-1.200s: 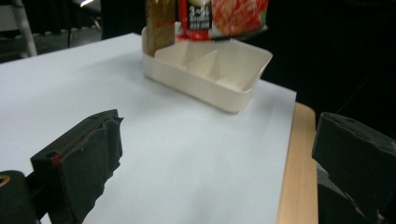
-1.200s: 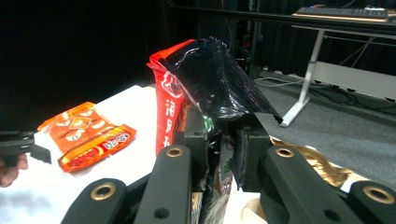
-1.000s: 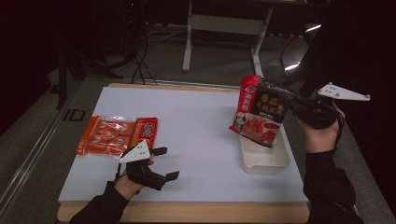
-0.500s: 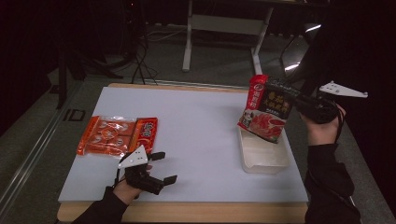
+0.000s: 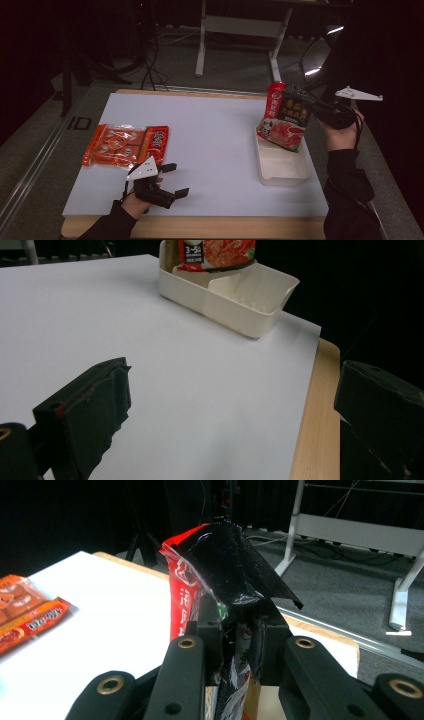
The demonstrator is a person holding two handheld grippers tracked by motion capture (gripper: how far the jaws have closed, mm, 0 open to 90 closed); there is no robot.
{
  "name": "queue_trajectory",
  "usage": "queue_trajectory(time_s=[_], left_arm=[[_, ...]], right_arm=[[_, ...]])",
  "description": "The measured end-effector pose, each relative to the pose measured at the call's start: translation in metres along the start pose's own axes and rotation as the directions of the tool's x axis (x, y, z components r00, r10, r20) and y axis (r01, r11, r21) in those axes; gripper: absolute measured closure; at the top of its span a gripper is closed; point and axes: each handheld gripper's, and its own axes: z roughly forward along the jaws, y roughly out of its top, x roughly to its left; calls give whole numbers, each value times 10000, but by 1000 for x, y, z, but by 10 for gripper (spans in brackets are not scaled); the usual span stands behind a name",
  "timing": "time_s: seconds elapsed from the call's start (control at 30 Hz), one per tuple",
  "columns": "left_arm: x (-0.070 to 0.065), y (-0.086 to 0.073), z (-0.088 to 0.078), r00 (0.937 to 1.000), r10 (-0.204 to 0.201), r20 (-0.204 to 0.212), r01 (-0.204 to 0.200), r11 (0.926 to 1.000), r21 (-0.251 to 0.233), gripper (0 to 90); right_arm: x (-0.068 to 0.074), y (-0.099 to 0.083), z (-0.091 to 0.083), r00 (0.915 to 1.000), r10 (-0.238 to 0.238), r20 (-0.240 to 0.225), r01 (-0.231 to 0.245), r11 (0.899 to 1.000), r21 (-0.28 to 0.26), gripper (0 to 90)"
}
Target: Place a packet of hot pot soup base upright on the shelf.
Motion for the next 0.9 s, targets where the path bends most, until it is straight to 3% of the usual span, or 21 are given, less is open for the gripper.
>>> queue_trajectory(time_s=[0.23, 0.43, 0.53, 0.9], left_arm=[[0, -2, 1, 10000, -59, 57, 58, 10000, 58, 22], [1, -3, 2, 9998, -159, 124, 158, 9998, 83, 22], [1, -3, 2, 9998, -156, 134, 155, 9999, 67, 22], [0, -3, 2, 9998, -124, 133, 124, 9999, 35, 22]], right_arm=[[-4, -6, 11, 9997, -73, -240, 76, 9999, 122, 777], [-4, -10, 17, 9982, -414, -436, 430, 9984, 359, 775], [-5, -11, 19, 9943, -395, -991, 434, 9984, 370, 769], [2, -21, 26, 9859, -474, -1607, 561, 9972, 499, 756]])
